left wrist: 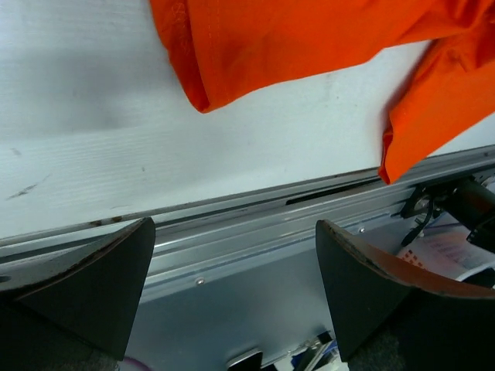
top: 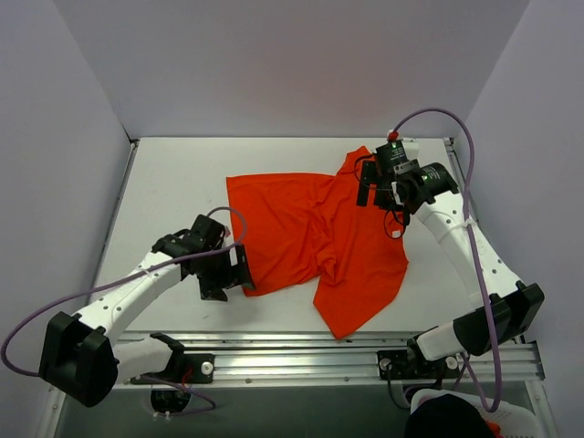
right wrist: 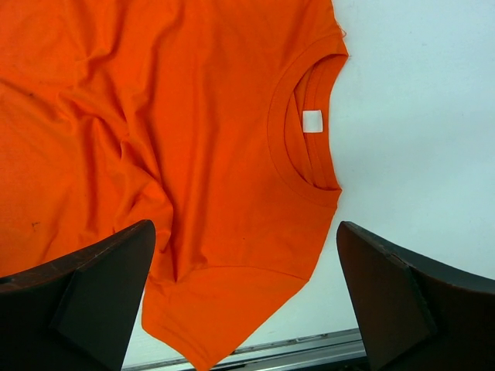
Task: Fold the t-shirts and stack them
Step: Flatten the tshirt out, then fold the tshirt
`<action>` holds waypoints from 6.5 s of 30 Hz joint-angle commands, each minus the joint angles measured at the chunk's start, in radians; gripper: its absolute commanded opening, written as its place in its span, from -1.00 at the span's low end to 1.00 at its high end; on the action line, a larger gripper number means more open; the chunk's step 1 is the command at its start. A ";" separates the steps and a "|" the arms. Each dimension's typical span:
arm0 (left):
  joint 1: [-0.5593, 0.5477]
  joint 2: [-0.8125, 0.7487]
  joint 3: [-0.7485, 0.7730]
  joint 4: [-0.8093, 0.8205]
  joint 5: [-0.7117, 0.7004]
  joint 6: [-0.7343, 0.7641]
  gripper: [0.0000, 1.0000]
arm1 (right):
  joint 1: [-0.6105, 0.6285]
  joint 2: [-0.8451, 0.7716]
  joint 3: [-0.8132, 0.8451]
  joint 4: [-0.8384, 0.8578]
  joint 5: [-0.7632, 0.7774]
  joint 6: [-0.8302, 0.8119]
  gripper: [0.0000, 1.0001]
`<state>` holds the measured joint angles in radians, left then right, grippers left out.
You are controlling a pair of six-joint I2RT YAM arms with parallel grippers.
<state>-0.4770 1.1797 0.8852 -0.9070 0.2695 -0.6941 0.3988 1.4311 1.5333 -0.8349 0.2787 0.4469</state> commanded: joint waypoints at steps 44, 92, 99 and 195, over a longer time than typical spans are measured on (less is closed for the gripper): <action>0.466 0.394 0.101 0.223 -0.165 0.208 -0.95 | -0.087 -0.055 -0.028 -0.176 0.077 0.104 0.99; 0.422 0.287 0.201 0.077 -0.084 0.265 0.04 | 0.772 -0.205 -0.847 0.181 -0.564 0.840 1.00; 0.423 0.279 0.182 0.103 -0.067 0.277 -0.01 | 0.666 -0.273 -0.987 0.312 -0.468 0.868 0.99; 0.514 0.611 0.267 0.258 -0.394 0.163 -0.95 | 0.396 -0.224 -0.719 -0.130 -0.087 0.719 -1.00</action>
<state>0.0124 1.7958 1.1320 -0.6910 -0.0620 -0.5652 0.8078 1.2350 0.7750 -0.8333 0.1284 1.1728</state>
